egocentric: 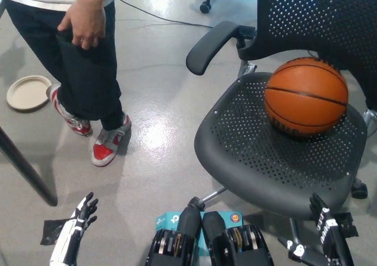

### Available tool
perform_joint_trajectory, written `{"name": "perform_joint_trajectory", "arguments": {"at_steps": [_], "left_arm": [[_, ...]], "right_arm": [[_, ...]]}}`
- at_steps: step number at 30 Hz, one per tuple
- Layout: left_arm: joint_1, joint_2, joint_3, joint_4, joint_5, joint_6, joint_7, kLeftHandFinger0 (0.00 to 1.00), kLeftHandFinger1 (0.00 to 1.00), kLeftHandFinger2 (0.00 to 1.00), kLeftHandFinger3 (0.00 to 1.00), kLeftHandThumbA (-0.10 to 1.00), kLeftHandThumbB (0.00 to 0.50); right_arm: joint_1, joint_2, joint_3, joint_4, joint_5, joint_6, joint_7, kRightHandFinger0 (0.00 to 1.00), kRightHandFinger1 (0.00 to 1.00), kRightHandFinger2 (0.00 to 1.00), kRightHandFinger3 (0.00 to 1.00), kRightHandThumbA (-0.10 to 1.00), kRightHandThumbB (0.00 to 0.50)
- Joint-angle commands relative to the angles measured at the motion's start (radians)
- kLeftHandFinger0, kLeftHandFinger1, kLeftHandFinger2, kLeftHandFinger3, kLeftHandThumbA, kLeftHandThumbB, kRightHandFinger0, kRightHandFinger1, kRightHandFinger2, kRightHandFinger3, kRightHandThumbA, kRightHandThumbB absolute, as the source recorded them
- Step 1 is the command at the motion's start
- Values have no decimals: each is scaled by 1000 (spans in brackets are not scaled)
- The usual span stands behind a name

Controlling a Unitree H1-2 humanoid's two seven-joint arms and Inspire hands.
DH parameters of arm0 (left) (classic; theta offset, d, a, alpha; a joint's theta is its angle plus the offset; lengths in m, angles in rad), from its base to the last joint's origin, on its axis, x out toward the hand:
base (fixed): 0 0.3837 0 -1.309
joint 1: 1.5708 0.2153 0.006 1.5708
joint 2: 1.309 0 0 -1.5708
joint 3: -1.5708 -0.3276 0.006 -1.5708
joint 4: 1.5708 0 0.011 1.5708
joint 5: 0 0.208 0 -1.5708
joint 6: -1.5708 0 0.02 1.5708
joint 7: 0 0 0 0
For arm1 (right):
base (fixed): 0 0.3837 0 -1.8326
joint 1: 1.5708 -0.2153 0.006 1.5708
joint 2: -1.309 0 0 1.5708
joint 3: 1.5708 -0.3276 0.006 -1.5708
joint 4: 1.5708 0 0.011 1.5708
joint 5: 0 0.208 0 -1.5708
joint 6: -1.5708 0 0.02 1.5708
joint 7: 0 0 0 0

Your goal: The robot grabs the basketball from a person using both hands and then drops it on the black chair in the front

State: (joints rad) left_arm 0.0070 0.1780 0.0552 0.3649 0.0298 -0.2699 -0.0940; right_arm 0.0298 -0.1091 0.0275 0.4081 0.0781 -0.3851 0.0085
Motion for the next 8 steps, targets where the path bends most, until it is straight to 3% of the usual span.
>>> {"name": "perform_joint_trajectory", "arguments": {"at_steps": [1, 4, 8], "left_arm": [[1, 10, -1, -21, 11, -68, 17, 1000, 1000, 1000, 1000, 1000, 67], [-12, 10, 1, -19, 5, -60, 14, 1000, 1000, 1000, 1000, 1000, 71], [-39, 13, 3, -8, 9, -58, 19, 1000, 1000, 1000, 1000, 1000, 70]], "right_arm": [[5, -2, -20, -37, 10, -85, 32, 1000, 1000, 1000, 1000, 1000, 150], [-13, -4, -24, -21, 5, -85, 30, 1000, 1000, 1000, 1000, 1000, 180], [-40, -6, -31, -6, 14, -85, 38, 1000, 1000, 1000, 1000, 1000, 184]]}}
